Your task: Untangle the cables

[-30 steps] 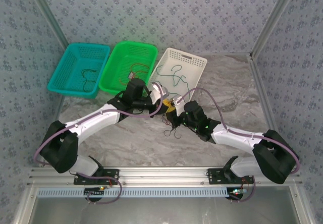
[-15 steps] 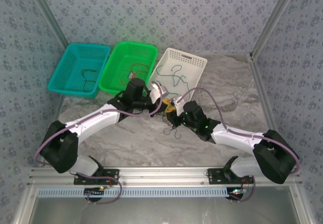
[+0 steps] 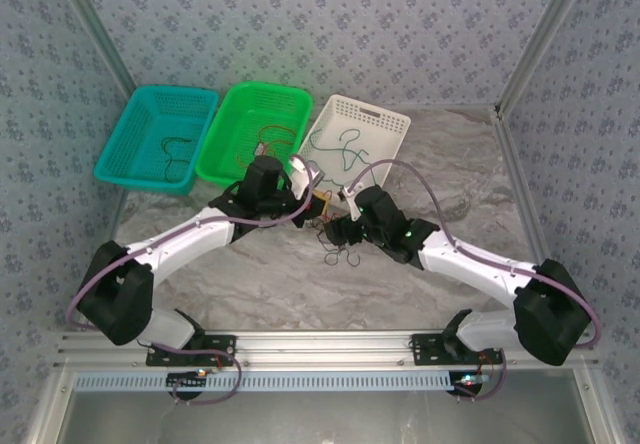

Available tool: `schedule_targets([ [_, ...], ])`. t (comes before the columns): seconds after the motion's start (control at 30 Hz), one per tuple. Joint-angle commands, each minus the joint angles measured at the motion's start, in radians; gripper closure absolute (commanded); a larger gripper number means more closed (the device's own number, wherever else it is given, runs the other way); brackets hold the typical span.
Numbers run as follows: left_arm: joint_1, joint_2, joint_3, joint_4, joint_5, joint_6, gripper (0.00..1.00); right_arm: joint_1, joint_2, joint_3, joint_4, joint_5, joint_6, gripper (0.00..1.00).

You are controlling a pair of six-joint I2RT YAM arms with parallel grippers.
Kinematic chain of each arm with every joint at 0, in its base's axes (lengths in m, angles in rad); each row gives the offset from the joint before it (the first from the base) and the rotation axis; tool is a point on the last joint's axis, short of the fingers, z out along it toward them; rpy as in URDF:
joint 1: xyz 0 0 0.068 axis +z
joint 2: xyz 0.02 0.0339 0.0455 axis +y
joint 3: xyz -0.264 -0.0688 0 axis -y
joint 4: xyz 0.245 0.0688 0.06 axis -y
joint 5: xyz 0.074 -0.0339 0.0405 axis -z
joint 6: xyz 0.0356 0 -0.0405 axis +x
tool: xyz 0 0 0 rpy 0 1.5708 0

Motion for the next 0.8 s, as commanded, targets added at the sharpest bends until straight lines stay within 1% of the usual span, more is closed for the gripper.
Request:
schedule_targets([
  [0.0, 0.004, -0.036, -0.021, 0.000, -0.043, -0.091, 1.00, -0.018, -0.022, 0.052, -0.170, -0.027, -0.008, 0.17],
  [0.13, 0.004, -0.043, -0.035, -0.036, -0.096, -0.140, 1.00, -0.041, -0.009, 0.109, -0.248, -0.115, -0.045, 0.10],
  [0.23, 0.004, -0.048, -0.047, -0.042, -0.149, -0.180, 1.00, -0.044, 0.021, 0.150, -0.343, -0.114, -0.108, 0.08],
  [0.3, 0.006, -0.052, -0.054, -0.038, -0.171, -0.205, 1.00, -0.050, 0.046, 0.176, -0.407, -0.106, -0.140, 0.08],
  [0.43, 0.018, -0.048, -0.060, -0.044, -0.207, -0.254, 1.00, -0.053, 0.108, 0.241, -0.546, -0.135, -0.192, 0.08],
  [0.5, 0.025, -0.051, -0.069, -0.037, -0.207, -0.268, 1.00, -0.056, 0.112, 0.234, -0.553, -0.148, -0.202, 0.07],
  [0.63, 0.037, -0.055, -0.073, -0.038, -0.217, -0.288, 1.00, -0.076, 0.102, 0.210, -0.543, -0.215, -0.214, 0.07],
  [0.67, 0.039, -0.057, -0.074, -0.040, -0.218, -0.290, 1.00, -0.081, 0.097, 0.203, -0.540, -0.198, -0.207, 0.07],
  [0.77, 0.042, -0.061, -0.073, -0.044, -0.215, -0.287, 1.00, -0.104, 0.077, 0.187, -0.503, -0.073, -0.131, 0.07],
])
